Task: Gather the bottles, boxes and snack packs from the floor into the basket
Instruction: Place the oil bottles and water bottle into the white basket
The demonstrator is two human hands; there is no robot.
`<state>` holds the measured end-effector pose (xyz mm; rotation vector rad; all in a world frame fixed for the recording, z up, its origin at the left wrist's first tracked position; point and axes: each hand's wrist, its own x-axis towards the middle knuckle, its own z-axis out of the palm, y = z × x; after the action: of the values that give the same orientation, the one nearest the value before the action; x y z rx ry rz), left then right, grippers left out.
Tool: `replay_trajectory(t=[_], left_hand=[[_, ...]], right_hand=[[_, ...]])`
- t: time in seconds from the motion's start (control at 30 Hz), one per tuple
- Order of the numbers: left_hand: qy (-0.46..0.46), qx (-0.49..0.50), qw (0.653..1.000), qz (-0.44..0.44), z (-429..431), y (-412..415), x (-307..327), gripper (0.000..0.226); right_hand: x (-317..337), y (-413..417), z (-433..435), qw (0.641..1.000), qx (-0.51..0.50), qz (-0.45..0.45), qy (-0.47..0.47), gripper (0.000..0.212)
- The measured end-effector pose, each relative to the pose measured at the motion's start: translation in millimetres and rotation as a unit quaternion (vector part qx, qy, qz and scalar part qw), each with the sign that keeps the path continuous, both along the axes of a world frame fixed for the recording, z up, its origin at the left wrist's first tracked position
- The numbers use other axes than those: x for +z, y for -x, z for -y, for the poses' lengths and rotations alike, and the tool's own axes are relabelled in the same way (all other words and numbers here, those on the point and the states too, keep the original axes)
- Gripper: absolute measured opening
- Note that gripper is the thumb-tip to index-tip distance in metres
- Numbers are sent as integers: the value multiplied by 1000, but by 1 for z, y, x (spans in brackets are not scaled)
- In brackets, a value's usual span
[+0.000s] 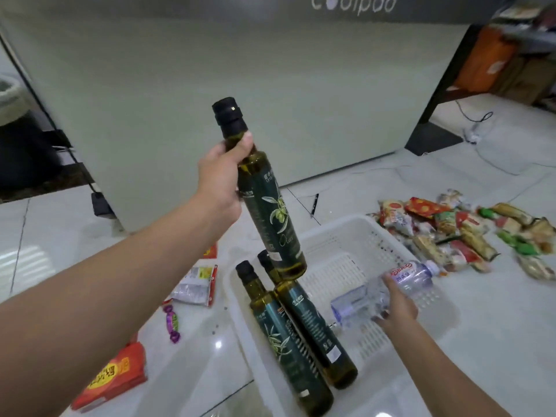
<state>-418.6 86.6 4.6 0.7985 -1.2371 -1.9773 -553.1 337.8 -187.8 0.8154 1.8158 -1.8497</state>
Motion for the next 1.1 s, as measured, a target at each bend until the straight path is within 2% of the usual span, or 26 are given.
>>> replay_trajectory(t=[0.1,0.23,0.3,0.4,0.43,0.5,0.63,0.77,0.8,0.9,0.93,1.0,1.1], left_hand=[[34,-54,998,19,-22,45,-7,22],[75,-95,991,53,-37,87,-29,22],[97,-116,986,74,-38,99,-41,20],[132,-148,974,111,-37,109,-58,18],[147,-164,968,122,-37,112,-64,16],[189,-210,948,149,-40,117,-76,14],[272,-326,874,235,-52,128,-109,23],[333,-358,821,295,-67,141,-146,28],[375,-364,791,319,-69,145,-154,34],[493,-380,669,405,-64,142,-165,65],[518,-367,652,415,-58,134,-166,70],[546,-317,660,406,-43,110,-165,67],[510,-178,746,389,-26,57,-169,47]], right_hand=[[-30,5,-3,996,-25,77,46,81],[-90,17,-4,993,3,111,27,83],[-90,10,6,992,11,126,-22,81],[-70,-7,20,974,25,99,-203,85],[-62,-16,24,968,31,80,-236,84],[-52,-34,31,973,33,29,-227,78],[-62,-70,34,975,110,-17,-191,48],[-77,-94,30,949,217,-73,-219,32],[-77,-97,29,938,244,-87,-230,30],[-77,-101,27,916,288,-108,-257,31],[-76,-101,27,913,292,-109,-263,32],[-74,-99,27,909,296,-113,-271,34],[-75,-99,26,911,294,-111,-268,33]])
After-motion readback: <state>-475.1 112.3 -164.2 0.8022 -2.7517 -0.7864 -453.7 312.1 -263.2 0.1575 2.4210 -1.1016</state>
